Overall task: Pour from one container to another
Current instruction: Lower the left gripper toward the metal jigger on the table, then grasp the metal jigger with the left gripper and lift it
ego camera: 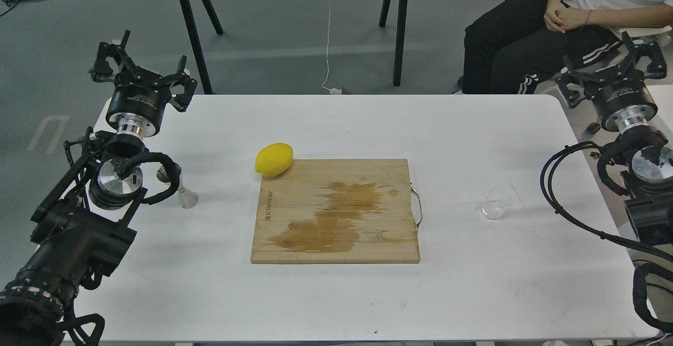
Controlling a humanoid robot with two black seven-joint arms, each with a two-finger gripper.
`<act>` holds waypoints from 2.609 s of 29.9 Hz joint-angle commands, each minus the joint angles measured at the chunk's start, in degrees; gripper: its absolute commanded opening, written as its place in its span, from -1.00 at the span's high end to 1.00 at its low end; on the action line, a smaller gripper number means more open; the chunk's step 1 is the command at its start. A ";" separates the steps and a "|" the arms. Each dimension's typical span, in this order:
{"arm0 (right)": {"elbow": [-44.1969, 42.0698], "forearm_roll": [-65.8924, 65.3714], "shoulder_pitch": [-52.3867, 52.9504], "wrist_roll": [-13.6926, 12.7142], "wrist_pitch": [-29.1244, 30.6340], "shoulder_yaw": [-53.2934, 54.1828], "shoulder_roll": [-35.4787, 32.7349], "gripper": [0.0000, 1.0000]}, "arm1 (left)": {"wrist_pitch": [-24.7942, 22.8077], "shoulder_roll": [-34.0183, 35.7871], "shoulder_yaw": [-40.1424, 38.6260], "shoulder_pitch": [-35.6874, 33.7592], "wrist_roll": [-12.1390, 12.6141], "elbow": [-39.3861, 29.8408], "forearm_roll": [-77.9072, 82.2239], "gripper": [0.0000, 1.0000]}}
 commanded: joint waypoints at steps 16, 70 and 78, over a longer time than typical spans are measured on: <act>0.58 0.26 -2.28 -0.01 0.00 -2.88 -0.64 -0.99 | -4.58 19.32 5.27 4.71 1.83 -17.39 6.57 -0.99; -0.30 0.26 -8.08 0.43 0.00 -2.44 -1.78 -0.99 | 34.01 7.75 16.26 15.45 -1.16 8.94 122.19 -0.66; -0.39 0.26 -8.61 0.43 0.00 -2.44 -1.87 -0.99 | 35.86 6.96 16.26 14.38 -1.16 11.15 122.19 -0.04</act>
